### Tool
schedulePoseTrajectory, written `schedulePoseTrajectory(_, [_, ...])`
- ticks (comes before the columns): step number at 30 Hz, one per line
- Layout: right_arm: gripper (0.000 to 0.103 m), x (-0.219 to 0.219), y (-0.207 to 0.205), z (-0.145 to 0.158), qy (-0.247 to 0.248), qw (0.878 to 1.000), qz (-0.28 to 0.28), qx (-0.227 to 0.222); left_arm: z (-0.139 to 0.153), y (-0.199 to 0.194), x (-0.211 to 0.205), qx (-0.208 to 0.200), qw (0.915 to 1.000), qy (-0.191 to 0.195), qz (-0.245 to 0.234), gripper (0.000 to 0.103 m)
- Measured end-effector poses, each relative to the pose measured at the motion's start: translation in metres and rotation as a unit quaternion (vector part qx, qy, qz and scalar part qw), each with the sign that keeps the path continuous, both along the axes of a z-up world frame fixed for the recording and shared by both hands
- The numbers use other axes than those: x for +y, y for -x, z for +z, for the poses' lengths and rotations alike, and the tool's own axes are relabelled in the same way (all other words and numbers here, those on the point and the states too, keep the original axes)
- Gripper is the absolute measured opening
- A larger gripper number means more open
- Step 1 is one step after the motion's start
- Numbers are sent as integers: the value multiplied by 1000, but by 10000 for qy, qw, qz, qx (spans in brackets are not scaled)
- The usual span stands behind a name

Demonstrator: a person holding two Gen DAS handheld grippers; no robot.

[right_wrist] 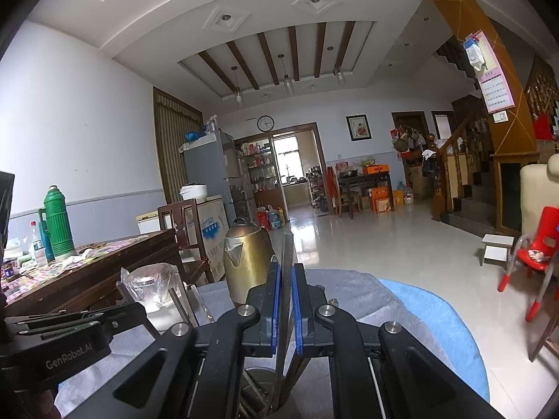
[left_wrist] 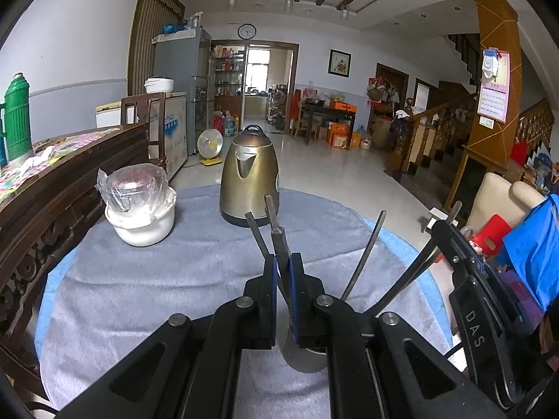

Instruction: Organize utensils

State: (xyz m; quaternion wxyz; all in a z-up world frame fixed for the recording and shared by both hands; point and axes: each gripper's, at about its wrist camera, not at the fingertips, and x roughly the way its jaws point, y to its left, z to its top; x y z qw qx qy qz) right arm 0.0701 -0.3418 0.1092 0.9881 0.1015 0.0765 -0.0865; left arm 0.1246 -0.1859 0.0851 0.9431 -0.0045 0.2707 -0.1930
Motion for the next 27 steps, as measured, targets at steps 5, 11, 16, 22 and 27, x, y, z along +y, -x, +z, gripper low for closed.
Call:
schedulePoseTrajectory(5, [8, 1, -3, -1, -54, 9998, 125, 143, 0, 1, 6, 132, 9996, 165, -177, 14])
schedulePoseTrajectory(11, [8, 4, 0, -6, -36, 9983, 441, 390, 1, 9, 26, 104, 9986, 410, -306, 45])
schedulePoseTrajectory(16, [8, 1, 13, -5, -246, 9972, 510, 490, -5, 20, 39, 299, 9986, 299, -315, 67])
schedulePoseTrajectory(22, [33, -2, 39, -9, -603, 9952, 536, 556, -16, 36, 51, 653, 9978, -134, -5, 74])
schedulePoseTrajectory(27, [56, 1, 75, -4, -617, 9970, 318, 334, -9, 65, 63, 437, 9973, -474, 352, 79])
